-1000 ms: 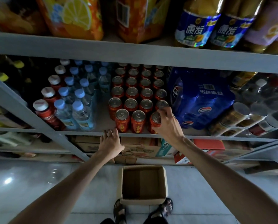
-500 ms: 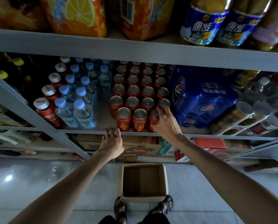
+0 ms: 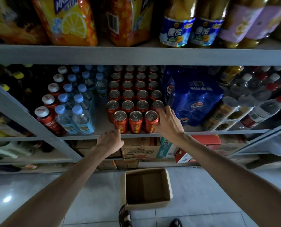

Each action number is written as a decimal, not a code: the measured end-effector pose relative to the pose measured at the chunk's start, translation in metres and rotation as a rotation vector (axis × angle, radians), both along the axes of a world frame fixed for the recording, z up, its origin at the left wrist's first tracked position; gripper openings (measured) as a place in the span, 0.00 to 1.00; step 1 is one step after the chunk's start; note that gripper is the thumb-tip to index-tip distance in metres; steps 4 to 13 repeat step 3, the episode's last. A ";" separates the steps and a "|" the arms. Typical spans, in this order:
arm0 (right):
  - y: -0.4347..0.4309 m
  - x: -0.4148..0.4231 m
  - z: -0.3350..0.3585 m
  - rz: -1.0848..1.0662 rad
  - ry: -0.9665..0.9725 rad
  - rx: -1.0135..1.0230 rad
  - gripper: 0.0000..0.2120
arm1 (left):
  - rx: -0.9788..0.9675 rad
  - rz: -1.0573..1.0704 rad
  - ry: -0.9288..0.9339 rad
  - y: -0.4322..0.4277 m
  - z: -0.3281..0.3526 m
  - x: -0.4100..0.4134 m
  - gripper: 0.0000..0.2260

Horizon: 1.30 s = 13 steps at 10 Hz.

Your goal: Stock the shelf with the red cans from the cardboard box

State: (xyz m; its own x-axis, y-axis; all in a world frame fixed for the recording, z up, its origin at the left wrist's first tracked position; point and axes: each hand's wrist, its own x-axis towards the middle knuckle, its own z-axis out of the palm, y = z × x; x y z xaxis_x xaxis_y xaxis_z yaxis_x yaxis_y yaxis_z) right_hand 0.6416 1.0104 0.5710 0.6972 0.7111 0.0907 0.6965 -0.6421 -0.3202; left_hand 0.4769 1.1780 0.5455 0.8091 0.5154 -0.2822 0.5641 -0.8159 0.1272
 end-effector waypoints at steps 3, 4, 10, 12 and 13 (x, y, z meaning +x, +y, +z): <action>-0.099 0.025 0.096 0.155 0.202 -0.296 0.13 | -0.016 -0.250 0.070 -0.092 0.123 0.041 0.16; -0.099 0.025 0.096 0.155 0.202 -0.296 0.13 | -0.016 -0.250 0.070 -0.092 0.123 0.041 0.16; -0.099 0.025 0.096 0.155 0.202 -0.296 0.13 | -0.016 -0.250 0.070 -0.092 0.123 0.041 0.16; -0.099 0.025 0.096 0.155 0.202 -0.296 0.13 | -0.016 -0.250 0.070 -0.092 0.123 0.041 0.16; -0.099 0.025 0.096 0.155 0.202 -0.296 0.13 | -0.016 -0.250 0.070 -0.092 0.123 0.041 0.16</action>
